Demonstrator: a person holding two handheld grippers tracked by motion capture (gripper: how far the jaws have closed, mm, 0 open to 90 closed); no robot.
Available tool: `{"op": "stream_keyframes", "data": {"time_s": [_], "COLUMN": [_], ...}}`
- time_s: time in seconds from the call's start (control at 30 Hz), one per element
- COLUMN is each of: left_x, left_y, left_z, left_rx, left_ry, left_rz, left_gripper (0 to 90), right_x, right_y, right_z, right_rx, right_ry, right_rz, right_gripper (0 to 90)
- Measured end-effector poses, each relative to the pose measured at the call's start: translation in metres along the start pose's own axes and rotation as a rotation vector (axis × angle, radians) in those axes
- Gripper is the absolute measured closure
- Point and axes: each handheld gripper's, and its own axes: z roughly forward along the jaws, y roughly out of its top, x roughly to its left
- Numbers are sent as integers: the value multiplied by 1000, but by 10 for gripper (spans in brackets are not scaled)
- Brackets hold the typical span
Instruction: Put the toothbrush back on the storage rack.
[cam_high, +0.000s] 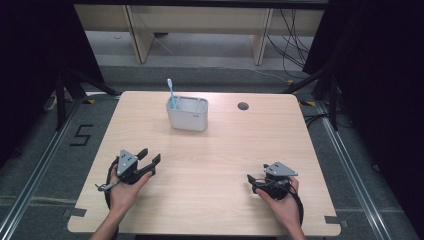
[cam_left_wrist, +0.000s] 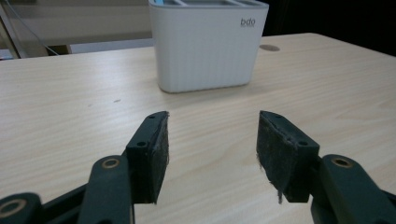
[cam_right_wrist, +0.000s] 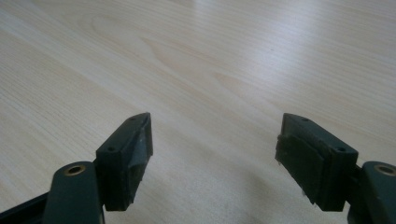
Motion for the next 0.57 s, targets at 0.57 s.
{"op": "stream_keyframes", "data": {"time_s": [0.57], "left_x": [3], "left_y": [-19], "left_z": [-7], "left_rx": [-23], "left_ry": [15], "left_rz": [17], "left_gripper": [413], "right_x": [0], "right_y": [1], "right_z": [0], "right_rx": [-11], "right_ry": [-13], "right_rz": [-12], "right_gripper": [272]}}
